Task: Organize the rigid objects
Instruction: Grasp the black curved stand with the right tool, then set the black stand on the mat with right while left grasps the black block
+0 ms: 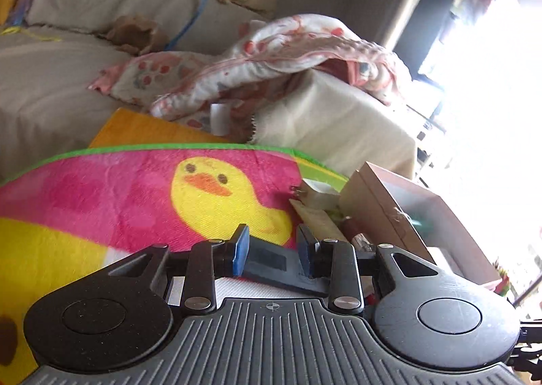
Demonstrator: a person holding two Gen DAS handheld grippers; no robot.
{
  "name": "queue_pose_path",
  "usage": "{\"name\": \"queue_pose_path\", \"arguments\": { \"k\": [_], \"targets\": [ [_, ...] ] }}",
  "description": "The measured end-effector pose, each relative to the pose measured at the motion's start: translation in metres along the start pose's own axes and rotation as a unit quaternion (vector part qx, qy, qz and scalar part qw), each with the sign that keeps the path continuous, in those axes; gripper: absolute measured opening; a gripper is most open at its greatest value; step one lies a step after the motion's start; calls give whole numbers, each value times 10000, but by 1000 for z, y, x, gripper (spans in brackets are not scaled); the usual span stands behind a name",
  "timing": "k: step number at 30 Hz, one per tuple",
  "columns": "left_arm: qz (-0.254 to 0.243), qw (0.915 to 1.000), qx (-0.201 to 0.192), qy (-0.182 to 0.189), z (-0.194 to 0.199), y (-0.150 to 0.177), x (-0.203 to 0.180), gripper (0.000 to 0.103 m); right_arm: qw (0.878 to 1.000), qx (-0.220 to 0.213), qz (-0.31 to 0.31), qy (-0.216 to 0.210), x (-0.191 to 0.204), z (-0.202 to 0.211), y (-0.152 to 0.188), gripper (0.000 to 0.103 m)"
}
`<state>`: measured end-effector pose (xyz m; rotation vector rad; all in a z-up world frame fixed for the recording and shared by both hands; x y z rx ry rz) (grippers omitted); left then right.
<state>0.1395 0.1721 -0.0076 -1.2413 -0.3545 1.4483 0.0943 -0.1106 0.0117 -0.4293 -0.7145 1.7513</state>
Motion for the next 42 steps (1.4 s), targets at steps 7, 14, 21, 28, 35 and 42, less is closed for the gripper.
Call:
{"name": "queue_pose_path", "arguments": {
  "k": [7, 14, 21, 28, 35, 42],
  "targets": [
    [-491, 9947, 900, -37, -54, -18, 5, 33, 9983, -182, -410, -367, -27, 4, 20, 45],
    [-167, 9891, 1323, 630, -36, 5, 5, 32, 9981, -248, -525, -224, -34, -5, 33, 53],
    [-1070, 9781, 1629, 727, 2, 43, -32, 32, 9987, -398, -292, -77, -38, -11, 51, 62],
    [-1984, 9652, 1705, 25, -9, 54, -66, 43, 9983, -545, -79, 171, -20, -13, 53, 80],
    [-1878, 9683, 1639, -176, -32, 55, -72, 48, 9973, -611, 196, 357, -10, -16, 58, 88],
    [-2164, 9671, 1335, -95, -15, 74, -79, 47, 9992, -326, 48, 225, -6, -19, 53, 103]
  ]
}}
Point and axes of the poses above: each gripper's, at about its wrist camera, not at the fingertips, and z roughly against the way its jaws point, x to its left, y to its underside, the point moved 5 cm from there along -z, roughly the way its jaws point, and after that the axes turned 12 degrees about y, right-handed, at the moved point
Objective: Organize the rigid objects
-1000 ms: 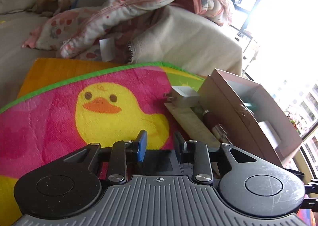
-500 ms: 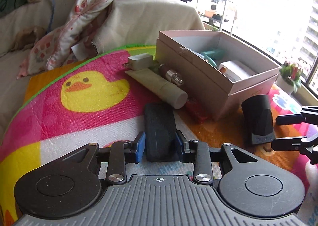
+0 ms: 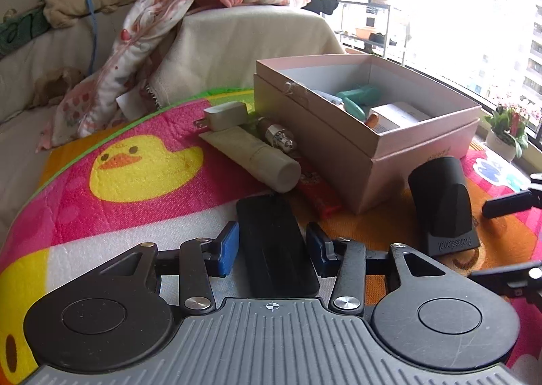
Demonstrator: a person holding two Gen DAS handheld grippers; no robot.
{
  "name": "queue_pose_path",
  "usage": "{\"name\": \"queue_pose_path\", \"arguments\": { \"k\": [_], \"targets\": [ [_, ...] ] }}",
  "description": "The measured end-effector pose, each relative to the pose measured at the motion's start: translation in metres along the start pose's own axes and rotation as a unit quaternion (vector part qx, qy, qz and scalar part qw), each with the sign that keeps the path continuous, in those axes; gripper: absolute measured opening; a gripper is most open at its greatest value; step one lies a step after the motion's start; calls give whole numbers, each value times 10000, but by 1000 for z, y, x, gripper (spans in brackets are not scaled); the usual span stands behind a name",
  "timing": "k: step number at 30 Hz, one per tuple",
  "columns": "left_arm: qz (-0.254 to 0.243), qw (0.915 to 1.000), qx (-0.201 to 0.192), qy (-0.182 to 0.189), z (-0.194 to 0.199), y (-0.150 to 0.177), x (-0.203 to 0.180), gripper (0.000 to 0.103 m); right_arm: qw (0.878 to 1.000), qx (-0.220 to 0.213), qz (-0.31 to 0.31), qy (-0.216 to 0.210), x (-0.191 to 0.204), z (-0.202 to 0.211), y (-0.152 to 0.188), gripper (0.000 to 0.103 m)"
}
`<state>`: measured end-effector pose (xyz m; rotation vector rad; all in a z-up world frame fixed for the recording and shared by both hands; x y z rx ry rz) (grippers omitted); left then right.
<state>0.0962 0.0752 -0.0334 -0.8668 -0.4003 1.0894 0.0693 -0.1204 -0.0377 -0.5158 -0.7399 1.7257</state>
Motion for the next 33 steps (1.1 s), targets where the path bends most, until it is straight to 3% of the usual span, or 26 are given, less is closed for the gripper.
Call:
{"name": "queue_pose_path", "arguments": {
  "k": [2, 4, 6, 8, 10, 11, 12, 15, 19, 23, 24, 25, 31, 33],
  "targets": [
    [2, 10000, 66, 37, 5, 2, -3, 47, 9999, 69, 64, 52, 5, -4, -6, 101],
    [151, 9998, 102, 44, 8, 3, -3, 47, 9998, 52, -193, 59, 7, -7, -14, 95],
    [194, 9998, 83, -21, 8, 5, -5, 47, 9992, 38, -407, 52, 11, -12, -24, 94],
    [180, 9998, 79, -103, 9, 6, -7, 47, 9982, -6, -503, 314, 14, -21, -34, 90],
    [169, 9997, 64, -170, 11, 8, -10, 46, 9980, 76, -392, 488, 18, -31, -39, 74],
    [164, 9997, 22, -191, 13, 10, -12, 45, 9980, 93, -294, 555, 19, -32, -39, 70],
    [148, 9997, -33, -210, 14, 12, -13, 44, 9979, 57, -197, 613, 20, -31, -39, 58],
    [-43, 9994, -173, -308, 22, 17, -21, 43, 9993, 175, -111, 307, 16, -18, -35, 46],
    [-117, 9998, -187, -9, 38, 21, -41, 43, 9994, 244, -173, -175, 4, 13, -24, 46],
    [-430, 9982, -284, 320, 64, 19, -74, 43, 9998, -161, -38, -68, -16, 58, -19, 46],
    [-510, 9974, -356, 372, 71, 14, -81, 31, 9996, -294, -10, -21, -20, 68, -20, 46],
    [-618, 9963, -442, 394, 79, 8, -90, 7, 9989, -476, 7, 41, -27, 82, -23, 46],
    [-1009, 9898, -963, 281, 103, -43, -112, 10, 9896, -1385, -194, 324, -52, 127, -55, 46],
    [-805, 9923, -895, 301, 104, -50, -106, 10, 9876, -1494, -350, 342, -59, 132, -61, 46]
  ]
}}
Point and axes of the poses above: each gripper's, at about its wrist camera, not at the fingertips, and z roughly against the way its jaws point, x to its left, y to its underside, the point moved 5 cm from there along -z, roughly the way its jaws point, and after that the axes turned 12 degrees about y, right-handed, at the moved point
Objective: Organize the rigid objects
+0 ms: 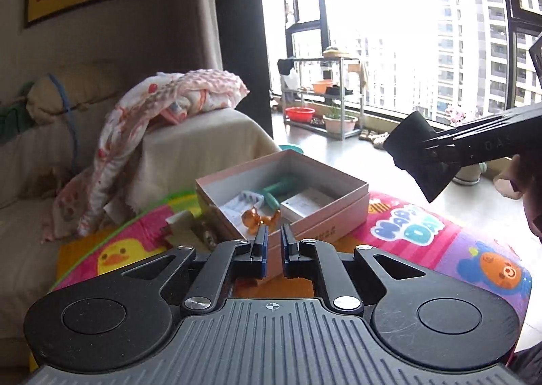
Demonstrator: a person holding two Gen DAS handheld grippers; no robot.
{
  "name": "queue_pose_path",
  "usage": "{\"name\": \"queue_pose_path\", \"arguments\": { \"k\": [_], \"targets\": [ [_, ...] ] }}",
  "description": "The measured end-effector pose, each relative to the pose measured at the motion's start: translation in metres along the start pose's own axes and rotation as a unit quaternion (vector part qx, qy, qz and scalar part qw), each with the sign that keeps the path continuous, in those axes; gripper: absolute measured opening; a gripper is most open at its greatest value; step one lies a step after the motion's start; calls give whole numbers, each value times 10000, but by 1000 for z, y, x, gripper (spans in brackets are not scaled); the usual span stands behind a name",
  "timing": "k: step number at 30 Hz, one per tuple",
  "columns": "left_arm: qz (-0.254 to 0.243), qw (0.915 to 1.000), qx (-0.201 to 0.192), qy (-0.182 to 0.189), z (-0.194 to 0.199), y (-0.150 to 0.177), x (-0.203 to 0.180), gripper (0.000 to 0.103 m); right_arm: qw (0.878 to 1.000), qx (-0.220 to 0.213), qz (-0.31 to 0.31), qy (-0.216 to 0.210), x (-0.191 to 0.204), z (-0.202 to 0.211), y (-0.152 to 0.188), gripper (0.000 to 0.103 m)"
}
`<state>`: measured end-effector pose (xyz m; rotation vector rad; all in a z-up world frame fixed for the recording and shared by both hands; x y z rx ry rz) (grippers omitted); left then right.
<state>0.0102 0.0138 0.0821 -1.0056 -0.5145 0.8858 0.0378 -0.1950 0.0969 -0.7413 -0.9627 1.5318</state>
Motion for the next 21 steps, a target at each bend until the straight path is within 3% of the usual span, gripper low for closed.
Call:
{"name": "queue_pose_path", "arguments": {
  "k": [2, 5, 11, 13, 15, 18, 21],
  "targets": [
    [437, 9988, 223, 42, -1, 8, 10, 12, 10000, -3, -66, -6, -4, 1, 2, 46],
    [621, 9948, 785, -187, -8, 38, 15, 12, 9997, 98, 126, 173, -4, -7, 20, 46],
    [1240, 9745, 1871, 17, -15, 96, 15, 15, 9952, 893, 170, 362, -9, -44, 71, 46],
    [1305, 9681, 2138, 41, -20, 105, 11, 15, 9936, 1061, 86, 386, -11, -55, 84, 46],
    [1230, 9684, 2168, -14, -22, 104, 9, 15, 9923, 1172, 15, 392, -13, -62, 93, 46],
    [1358, 9653, 2229, 38, -27, 100, 7, 25, 9908, 1318, -96, 307, -18, -70, 108, 47],
    [1440, 9636, 2247, 126, -33, 96, 1, 45, 9930, 1158, -125, 197, -19, -68, 114, 51]
  ]
}}
Point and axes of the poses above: each gripper's, at about its wrist camera, not at the fingertips, and z roughly against the way its jaws point, x to its left, y to its underside, the point moved 5 cm from there along -z, roughly the way its jaws point, and after that the axes turned 12 degrees about y, right-handed, at the moved point
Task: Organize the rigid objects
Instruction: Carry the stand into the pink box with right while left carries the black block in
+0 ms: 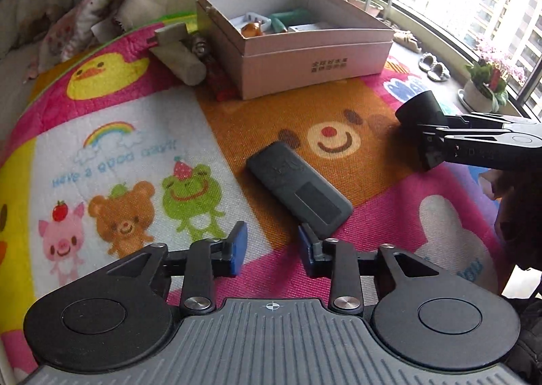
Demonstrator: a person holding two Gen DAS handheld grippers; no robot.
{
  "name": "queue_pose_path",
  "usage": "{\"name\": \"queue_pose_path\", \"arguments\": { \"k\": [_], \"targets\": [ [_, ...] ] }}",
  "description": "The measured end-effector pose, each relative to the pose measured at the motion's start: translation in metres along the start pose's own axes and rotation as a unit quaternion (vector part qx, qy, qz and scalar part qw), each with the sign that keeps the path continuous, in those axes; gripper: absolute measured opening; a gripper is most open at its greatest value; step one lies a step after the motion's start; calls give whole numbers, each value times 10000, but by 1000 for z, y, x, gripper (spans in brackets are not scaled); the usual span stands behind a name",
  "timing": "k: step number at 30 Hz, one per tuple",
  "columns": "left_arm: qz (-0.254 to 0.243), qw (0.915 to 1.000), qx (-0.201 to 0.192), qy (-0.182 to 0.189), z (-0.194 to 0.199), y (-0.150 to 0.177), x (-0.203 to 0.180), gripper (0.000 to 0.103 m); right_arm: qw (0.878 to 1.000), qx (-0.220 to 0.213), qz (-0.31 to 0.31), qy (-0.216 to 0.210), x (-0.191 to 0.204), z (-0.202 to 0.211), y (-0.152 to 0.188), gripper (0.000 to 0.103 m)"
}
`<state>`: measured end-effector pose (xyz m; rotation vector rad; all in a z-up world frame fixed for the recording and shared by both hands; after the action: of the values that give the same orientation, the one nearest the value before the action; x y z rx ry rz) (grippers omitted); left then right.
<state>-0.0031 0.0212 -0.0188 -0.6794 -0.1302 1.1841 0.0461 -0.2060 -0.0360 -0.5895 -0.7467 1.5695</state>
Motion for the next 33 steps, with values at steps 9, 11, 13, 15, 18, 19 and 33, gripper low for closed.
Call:
{"name": "queue_pose_path", "arguments": {
  "k": [9, 11, 13, 15, 18, 19, 33],
  "targets": [
    [208, 9992, -100, 328, -24, -13, -23, 99, 9998, -109, -22, -193, 2, 1, 1, 62],
    [639, 9964, -270, 478, -28, -24, -18, 99, 9997, -113, -60, -216, 1, 2, 1, 62],
    [789, 9951, -387, 456, -33, -34, -17, 99, 9997, -117, -77, -222, 0, 2, 2, 62],
    [629, 9967, -413, 316, -41, -41, -23, 99, 9996, -126, -89, -219, 0, 2, 2, 62],
    [36, 9989, -448, 105, -49, -40, -38, 96, 9996, -139, -113, -202, -1, 3, 2, 62],
    [-221, 9986, -491, 7, -50, -39, -42, 84, 9997, -147, -117, -171, -1, 3, 3, 62],
    [-671, 9907, -908, 763, -30, -21, -39, 43, 9962, -88, 846, 200, 9, 8, -4, 51]
  ]
}}
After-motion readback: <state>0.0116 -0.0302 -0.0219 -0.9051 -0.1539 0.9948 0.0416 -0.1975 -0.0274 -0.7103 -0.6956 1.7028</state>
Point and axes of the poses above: each gripper's, at about its wrist camera, not at the fingertips, and z roughly against the way its jaws point, x to its left, y to its underside, the point moved 5 cm from there along -z, roughly the way its jaws point, and after that the axes turned 12 degrees about y, right-handed, at the moved point
